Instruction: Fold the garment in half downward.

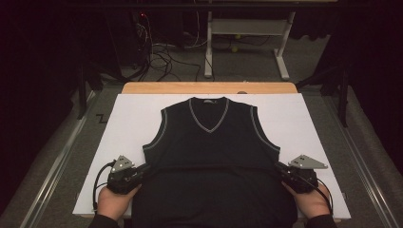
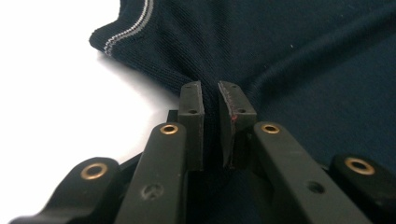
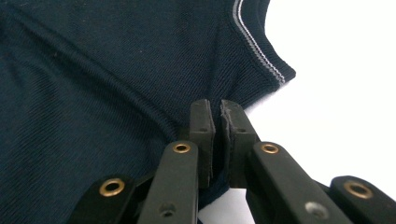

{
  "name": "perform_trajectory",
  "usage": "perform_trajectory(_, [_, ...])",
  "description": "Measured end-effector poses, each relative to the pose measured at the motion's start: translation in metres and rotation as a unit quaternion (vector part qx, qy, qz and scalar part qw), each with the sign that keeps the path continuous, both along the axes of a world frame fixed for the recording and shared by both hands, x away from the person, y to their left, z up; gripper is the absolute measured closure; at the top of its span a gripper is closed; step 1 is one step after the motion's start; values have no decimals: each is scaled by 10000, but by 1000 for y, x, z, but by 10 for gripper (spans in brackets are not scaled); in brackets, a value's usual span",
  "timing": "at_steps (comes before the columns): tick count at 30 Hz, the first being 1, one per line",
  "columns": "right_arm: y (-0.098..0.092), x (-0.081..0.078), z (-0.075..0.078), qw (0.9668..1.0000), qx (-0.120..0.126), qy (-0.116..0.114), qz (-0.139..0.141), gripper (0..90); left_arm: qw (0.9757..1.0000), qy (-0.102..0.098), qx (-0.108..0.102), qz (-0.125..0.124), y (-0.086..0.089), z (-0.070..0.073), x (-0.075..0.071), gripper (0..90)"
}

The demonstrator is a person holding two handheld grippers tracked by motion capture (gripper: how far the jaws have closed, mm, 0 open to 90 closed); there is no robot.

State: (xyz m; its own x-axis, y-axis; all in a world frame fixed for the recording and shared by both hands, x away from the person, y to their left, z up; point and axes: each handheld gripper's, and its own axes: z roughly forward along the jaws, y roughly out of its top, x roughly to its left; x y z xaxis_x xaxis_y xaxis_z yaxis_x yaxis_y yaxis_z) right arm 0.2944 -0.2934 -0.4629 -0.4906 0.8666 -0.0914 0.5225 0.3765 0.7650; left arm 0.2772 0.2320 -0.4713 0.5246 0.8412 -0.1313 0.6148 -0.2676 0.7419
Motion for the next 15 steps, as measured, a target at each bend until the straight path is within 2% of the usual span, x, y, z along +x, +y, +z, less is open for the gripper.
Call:
perform_trajectory(5, [-3,-7,1,10000,5,-25,38,849,10000,-52,39,-1,2,1,-7,769])
perform_trajectory(7, [-6,-12,1,10000,30,-27,71,850,10000,-37,-9,-35,5,2,-13,768])
perform_trajectory(13, [-8,-23,2,9999,30,-12,146,849,9999,-31,45,-112,7,2,-23,768])
perform_trajectory(15, [-9,-29,1,9998,7,3,185,850,9999,28,6,-106,10,0,-28,768])
